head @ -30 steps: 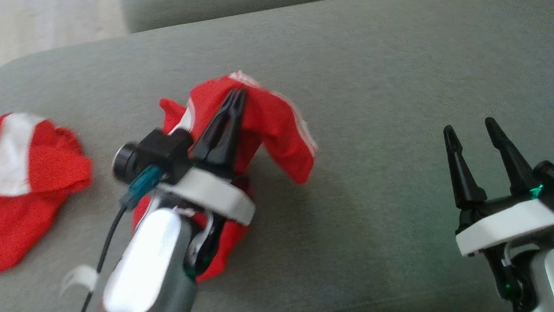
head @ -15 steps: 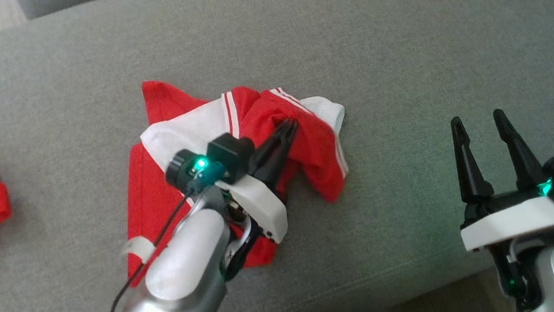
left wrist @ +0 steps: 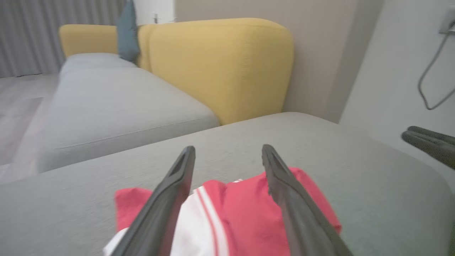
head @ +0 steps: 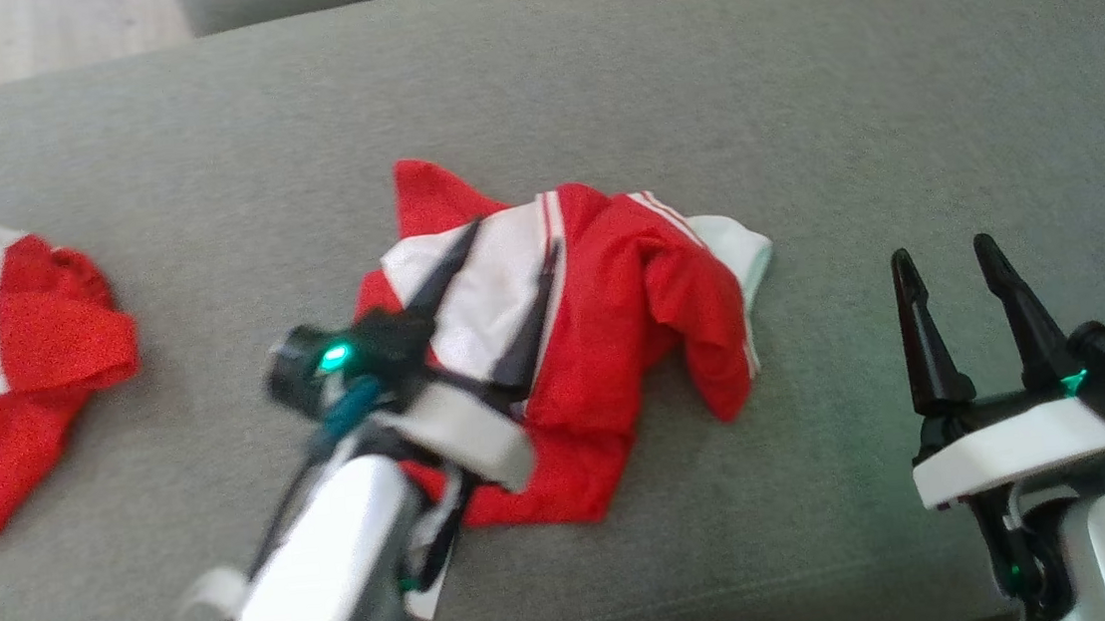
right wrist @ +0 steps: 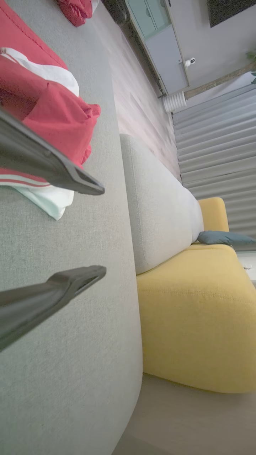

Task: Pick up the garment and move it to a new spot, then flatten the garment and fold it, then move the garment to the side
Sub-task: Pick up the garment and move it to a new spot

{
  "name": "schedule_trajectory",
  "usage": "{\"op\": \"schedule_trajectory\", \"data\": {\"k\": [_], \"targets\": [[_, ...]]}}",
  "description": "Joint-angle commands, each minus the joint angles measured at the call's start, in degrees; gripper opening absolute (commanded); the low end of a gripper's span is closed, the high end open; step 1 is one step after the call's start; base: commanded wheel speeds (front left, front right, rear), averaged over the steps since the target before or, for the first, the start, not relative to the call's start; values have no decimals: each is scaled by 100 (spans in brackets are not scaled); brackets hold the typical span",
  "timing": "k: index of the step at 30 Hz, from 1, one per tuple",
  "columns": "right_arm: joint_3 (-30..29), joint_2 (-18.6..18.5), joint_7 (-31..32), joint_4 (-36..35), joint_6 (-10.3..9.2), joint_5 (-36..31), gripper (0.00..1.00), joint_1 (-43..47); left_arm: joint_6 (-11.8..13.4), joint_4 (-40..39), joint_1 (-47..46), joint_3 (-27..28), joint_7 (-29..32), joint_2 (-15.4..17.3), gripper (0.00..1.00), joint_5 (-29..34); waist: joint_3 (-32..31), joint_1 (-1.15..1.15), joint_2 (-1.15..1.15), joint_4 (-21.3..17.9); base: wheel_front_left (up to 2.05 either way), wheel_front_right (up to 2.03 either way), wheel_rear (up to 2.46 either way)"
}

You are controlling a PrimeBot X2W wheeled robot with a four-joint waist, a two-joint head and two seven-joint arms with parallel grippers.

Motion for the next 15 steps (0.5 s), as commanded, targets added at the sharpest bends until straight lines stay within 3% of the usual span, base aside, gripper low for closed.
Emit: {"op": "schedule_trajectory", "data": {"k": [1,8,15], "targets": [[104,-29,8,-186,24,-55,100,-92,121,-324,-4,374,-66,205,100,11,-187,0,0,257,0,0,0],[106,-29,137,-173,24,-134,100,52,548,-797,699,1281,-69,636,100,-10,-497,0,0,670,0,0,0],[122,-29,241,-165,24,-189,100,205,628,-916,1378,2041,-69,944,100,-84,-750,0,0,895,0,0,0]]}}
